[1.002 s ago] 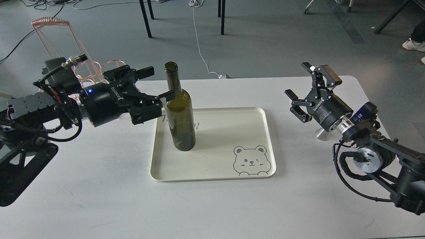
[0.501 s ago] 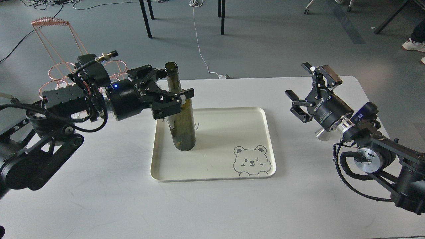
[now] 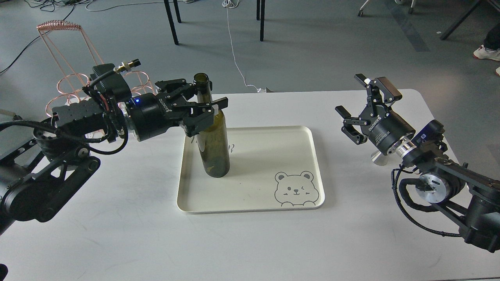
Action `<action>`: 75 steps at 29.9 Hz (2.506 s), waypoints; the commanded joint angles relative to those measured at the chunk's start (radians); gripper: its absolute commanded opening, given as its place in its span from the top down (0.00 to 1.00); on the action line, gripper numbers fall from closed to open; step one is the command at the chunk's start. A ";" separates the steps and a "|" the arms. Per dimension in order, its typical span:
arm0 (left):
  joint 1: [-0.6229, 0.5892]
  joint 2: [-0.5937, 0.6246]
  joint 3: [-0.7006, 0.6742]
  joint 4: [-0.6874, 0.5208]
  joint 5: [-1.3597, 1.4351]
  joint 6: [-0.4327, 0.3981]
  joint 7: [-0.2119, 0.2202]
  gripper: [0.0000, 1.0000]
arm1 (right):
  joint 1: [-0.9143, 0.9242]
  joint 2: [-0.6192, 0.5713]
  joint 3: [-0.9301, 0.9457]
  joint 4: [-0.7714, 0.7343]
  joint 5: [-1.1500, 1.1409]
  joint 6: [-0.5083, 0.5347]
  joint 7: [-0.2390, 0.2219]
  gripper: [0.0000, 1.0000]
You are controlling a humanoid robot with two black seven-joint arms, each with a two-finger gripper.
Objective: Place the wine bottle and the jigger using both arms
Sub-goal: 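Lift the bottle with the left gripper over the copper wine rack, then lower the bottle with the left gripper into the wine rack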
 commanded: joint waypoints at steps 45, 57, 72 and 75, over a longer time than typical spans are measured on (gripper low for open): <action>-0.535 0.309 0.259 0.514 -0.344 -0.006 0.000 0.91 | -0.017 0.007 0.003 -0.011 -0.001 -0.008 0.000 0.01; -0.530 0.309 0.272 0.537 -0.344 -0.006 0.000 0.90 | -0.020 0.007 0.005 -0.011 -0.001 -0.008 0.000 0.01; -0.526 0.265 0.272 0.591 -0.347 0.014 0.000 0.89 | -0.032 -0.002 0.006 -0.008 -0.001 -0.008 0.000 0.01; -0.524 0.263 0.272 0.592 -0.346 0.015 0.000 0.89 | -0.034 -0.004 0.006 -0.008 -0.001 -0.008 0.000 0.01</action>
